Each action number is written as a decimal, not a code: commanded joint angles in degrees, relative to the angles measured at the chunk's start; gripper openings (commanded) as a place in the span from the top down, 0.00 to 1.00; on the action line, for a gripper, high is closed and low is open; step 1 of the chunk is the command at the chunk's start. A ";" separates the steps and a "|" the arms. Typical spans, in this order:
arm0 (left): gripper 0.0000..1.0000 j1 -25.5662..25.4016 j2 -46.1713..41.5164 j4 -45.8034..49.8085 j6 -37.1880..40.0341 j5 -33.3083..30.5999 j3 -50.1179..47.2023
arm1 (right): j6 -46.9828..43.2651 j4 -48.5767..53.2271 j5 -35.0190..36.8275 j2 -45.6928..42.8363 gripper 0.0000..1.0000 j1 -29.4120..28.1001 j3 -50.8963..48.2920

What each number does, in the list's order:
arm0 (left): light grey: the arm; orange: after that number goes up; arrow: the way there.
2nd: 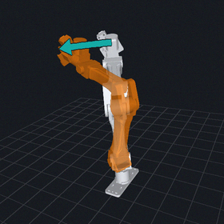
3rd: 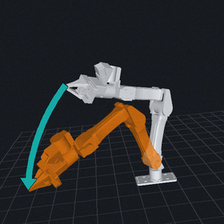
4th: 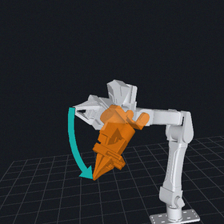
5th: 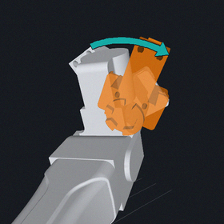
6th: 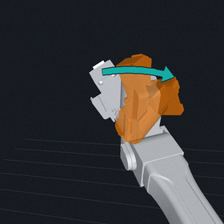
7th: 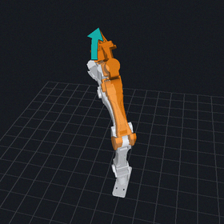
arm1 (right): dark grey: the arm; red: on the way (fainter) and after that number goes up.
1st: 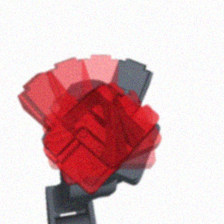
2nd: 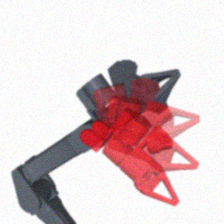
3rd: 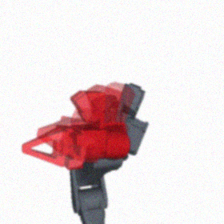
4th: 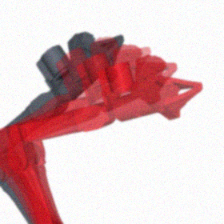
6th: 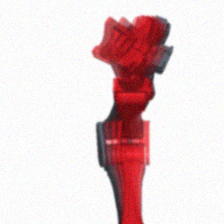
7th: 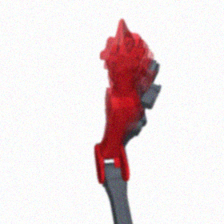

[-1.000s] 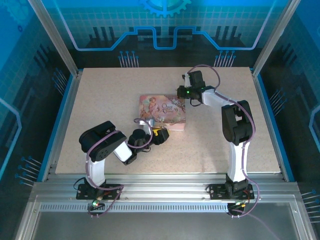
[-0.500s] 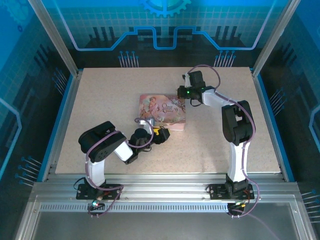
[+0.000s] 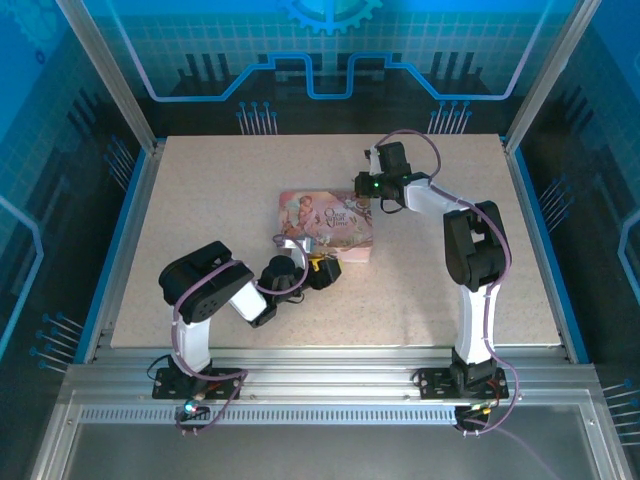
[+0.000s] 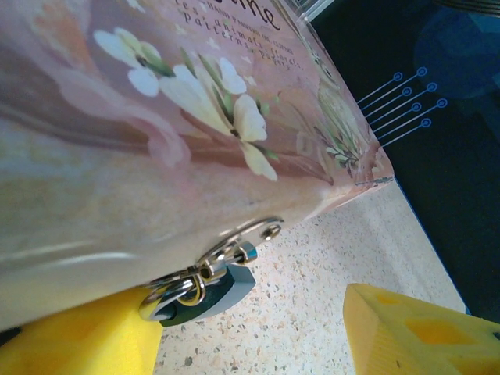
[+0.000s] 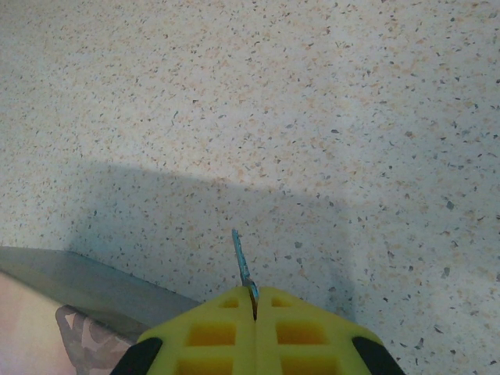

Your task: Unlock the padlock with the key

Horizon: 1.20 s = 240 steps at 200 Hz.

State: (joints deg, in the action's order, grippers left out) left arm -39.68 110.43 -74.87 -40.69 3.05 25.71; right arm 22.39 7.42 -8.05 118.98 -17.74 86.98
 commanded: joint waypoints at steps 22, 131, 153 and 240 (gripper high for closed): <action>0.33 0.14 2.27 -4.84 -1.89 1.06 2.28 | -0.03 3.23 -1.52 -0.60 1.00 -1.56 -1.62; 0.43 0.18 3.40 -5.29 -3.52 -0.68 1.44 | -0.15 2.91 -1.44 -1.03 1.00 -1.66 -2.23; 0.47 1.00 2.78 -5.20 -3.56 -0.53 0.00 | -0.11 2.78 -1.44 -1.18 1.00 -1.69 -2.52; 0.51 2.50 2.37 -5.20 -3.71 -0.11 -2.18 | 0.07 2.68 -1.44 -1.30 1.00 -1.68 -2.67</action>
State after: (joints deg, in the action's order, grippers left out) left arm -38.15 113.62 -79.94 -44.01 2.87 24.49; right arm 22.41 6.44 -7.92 118.37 -18.04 85.80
